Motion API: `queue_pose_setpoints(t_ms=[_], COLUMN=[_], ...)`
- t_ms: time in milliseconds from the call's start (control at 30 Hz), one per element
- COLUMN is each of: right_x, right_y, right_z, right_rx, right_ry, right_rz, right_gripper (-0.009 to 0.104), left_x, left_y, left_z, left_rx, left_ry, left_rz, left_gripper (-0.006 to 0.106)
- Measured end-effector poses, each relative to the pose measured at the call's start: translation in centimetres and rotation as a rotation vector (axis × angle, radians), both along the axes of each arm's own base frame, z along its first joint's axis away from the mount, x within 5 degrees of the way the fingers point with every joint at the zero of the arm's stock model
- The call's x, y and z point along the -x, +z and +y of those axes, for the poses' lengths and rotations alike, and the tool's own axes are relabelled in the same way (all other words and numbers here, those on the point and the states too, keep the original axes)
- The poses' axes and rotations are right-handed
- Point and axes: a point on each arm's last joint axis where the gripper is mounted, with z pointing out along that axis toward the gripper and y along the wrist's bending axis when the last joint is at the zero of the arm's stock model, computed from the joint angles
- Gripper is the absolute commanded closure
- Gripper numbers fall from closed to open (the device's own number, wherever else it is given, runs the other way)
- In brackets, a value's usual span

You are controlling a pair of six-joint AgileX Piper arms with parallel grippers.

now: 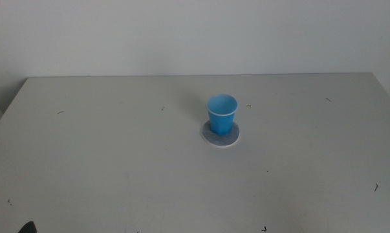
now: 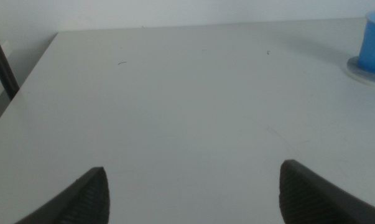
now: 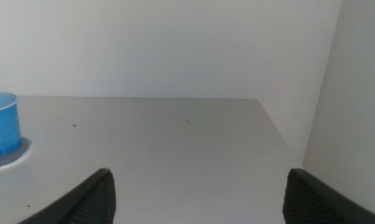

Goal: Place an empty cup on a cup mat.

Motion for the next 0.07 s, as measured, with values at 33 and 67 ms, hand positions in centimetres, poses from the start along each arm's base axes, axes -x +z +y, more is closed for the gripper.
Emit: queue_pose_setpoints(t_ms=[33, 67], right_x=[0.00, 0.00], right_y=[0.00, 0.00], right_z=[0.00, 0.00], right_rx=[0.000, 0.000], right_ry=[0.000, 0.000], right_rz=[0.000, 0.000], right_gripper=[0.001, 0.001], left_x=[0.02, 0.03], left_y=[-0.06, -0.13], left_z=[0.00, -0.01], left_rx=[-0.001, -0.001], left_ry=[-0.001, -0.001], left_rz=[0.007, 0.013], left_gripper=[-0.005, -0.005])
